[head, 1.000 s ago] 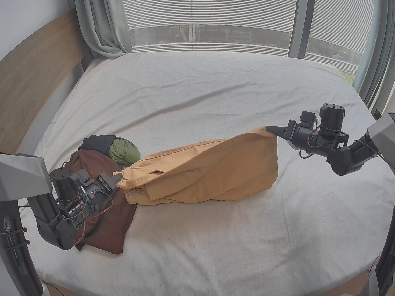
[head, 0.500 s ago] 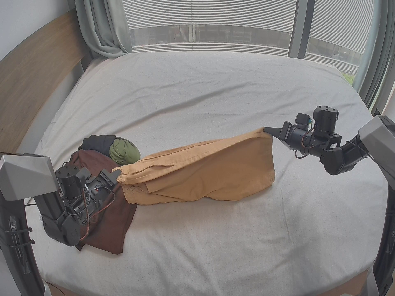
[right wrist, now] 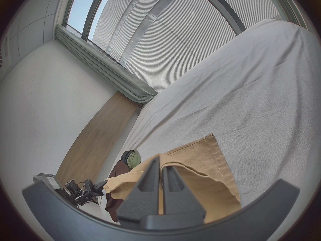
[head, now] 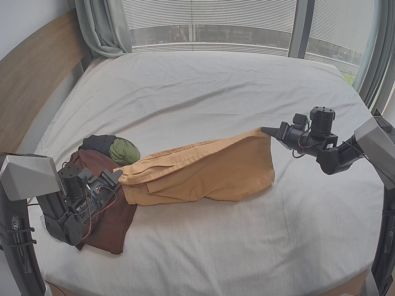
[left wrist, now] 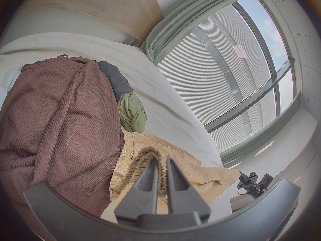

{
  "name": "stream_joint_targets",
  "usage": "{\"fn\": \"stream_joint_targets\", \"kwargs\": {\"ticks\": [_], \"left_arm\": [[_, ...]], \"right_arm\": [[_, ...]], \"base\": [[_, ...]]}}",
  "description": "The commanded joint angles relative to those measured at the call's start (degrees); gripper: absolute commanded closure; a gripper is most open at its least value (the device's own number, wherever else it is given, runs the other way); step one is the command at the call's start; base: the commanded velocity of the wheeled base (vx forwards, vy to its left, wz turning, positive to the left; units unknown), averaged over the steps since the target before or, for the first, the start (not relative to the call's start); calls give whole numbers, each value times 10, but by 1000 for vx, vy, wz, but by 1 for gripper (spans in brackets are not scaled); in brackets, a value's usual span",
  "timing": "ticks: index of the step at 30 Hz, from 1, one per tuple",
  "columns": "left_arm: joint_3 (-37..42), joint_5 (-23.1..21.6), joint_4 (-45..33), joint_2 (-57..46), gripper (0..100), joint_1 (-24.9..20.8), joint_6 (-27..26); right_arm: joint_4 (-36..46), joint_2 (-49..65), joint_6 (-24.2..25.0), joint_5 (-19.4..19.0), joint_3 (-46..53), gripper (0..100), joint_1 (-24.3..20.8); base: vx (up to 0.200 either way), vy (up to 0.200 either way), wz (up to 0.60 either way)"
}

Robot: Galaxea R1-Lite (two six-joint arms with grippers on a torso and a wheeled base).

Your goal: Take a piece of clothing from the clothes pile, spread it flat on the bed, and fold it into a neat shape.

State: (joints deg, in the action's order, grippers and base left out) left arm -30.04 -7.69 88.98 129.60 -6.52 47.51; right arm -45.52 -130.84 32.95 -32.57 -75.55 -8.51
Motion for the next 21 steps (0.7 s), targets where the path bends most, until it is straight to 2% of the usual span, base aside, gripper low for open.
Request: {"fn": "stream_joint_targets", "kwargs": {"ticks": [1,7,21], "left_arm": [[-9,-2,1,9,100,-1,0],[-38,-5,1,17,100,-1,21],[-77,-2,1,48,100,4,22]], "right_arm": [[-2,-22,0,0,-15,100,0],[1,-34,0,0,-35,100,-2],[2,-75,0,20,-87,100,-9]], "base": [[0,0,0],[0,0,0],[0,0,0]]}}
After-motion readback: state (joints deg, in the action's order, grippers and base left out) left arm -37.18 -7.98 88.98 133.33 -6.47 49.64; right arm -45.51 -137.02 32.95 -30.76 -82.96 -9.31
